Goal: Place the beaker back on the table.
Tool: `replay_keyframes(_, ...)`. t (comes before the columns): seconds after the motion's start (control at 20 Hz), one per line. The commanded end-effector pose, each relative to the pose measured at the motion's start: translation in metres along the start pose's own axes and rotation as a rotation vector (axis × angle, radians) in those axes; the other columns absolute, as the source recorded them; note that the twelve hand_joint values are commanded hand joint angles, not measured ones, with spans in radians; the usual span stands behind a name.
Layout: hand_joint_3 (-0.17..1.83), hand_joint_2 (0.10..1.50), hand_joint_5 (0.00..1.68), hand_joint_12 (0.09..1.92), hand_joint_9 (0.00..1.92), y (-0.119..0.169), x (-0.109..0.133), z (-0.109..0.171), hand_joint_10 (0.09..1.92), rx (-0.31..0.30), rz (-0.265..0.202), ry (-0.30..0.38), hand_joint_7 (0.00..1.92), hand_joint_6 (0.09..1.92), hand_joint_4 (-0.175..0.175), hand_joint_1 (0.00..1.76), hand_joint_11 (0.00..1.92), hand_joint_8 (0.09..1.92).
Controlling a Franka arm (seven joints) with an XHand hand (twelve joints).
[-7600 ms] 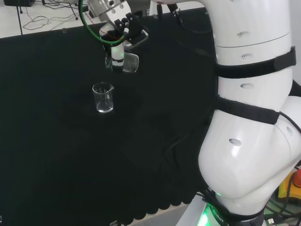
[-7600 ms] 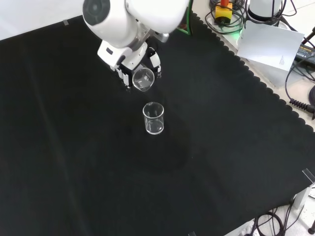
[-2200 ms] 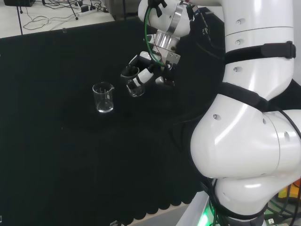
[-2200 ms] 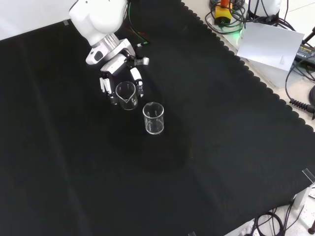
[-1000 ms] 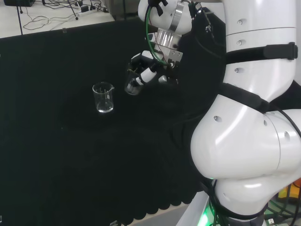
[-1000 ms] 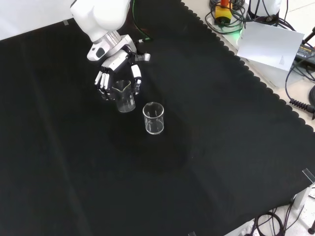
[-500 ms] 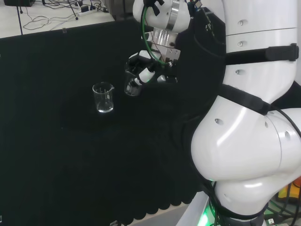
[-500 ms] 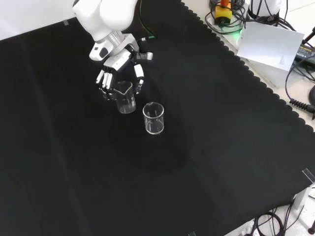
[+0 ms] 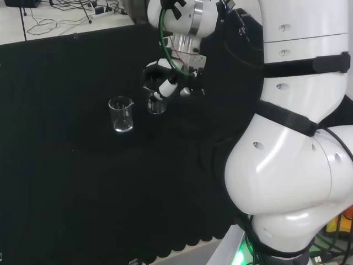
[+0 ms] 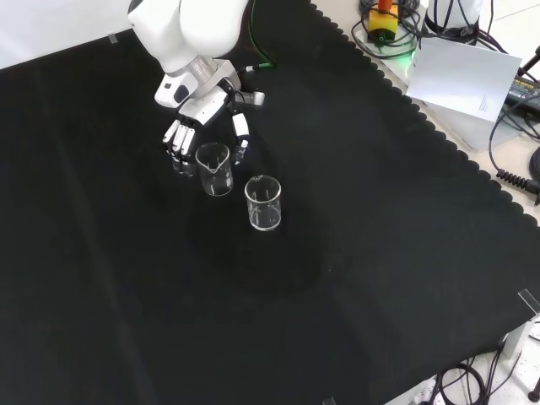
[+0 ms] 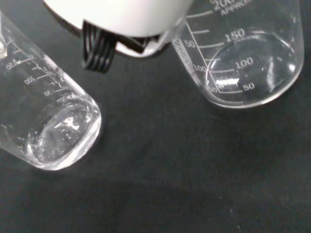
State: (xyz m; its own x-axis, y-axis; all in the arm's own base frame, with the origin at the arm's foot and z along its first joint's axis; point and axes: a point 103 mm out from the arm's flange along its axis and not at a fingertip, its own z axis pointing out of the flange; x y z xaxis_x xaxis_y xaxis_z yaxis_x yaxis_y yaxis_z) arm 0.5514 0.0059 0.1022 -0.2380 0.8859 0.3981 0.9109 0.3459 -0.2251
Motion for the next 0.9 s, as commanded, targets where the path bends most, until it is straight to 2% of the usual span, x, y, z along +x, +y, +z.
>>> replay_keyframes(0.05,0.61,0.54,0.30,1.35,0.23,0.002,0.012,-0.010,0.67,-0.013,0.008,-0.034,0.13,0.34,-0.036,0.97,0.01,0.64)
replay_keyframes(0.15,0.60,0.55,0.28,1.28,0.16,0.000,0.017,-0.018,0.67,-0.026,0.008,-0.041,0.07,0.21,-0.036,0.96,0.00,0.61)
replay_keyframes(0.3,0.59,0.55,0.27,1.24,0.13,-0.008,0.023,-0.036,0.67,-0.054,0.014,-0.058,0.04,0.12,-0.035,0.95,0.00,0.59)
replay_keyframes(0.5,0.58,0.55,0.27,1.23,0.13,-0.028,0.032,-0.061,0.67,-0.089,0.029,-0.078,0.04,0.09,-0.034,0.94,0.00,0.59)
replay_keyframes(0.65,0.58,0.55,0.29,1.27,0.18,-0.048,0.039,-0.075,0.68,-0.146,0.036,-0.088,0.09,0.09,-0.036,0.94,0.00,0.60)
replay_keyframes(0.9,0.58,0.56,0.35,1.39,0.32,-0.078,0.046,-0.088,0.69,-0.151,0.060,-0.102,0.23,0.09,-0.042,0.93,0.01,0.64)
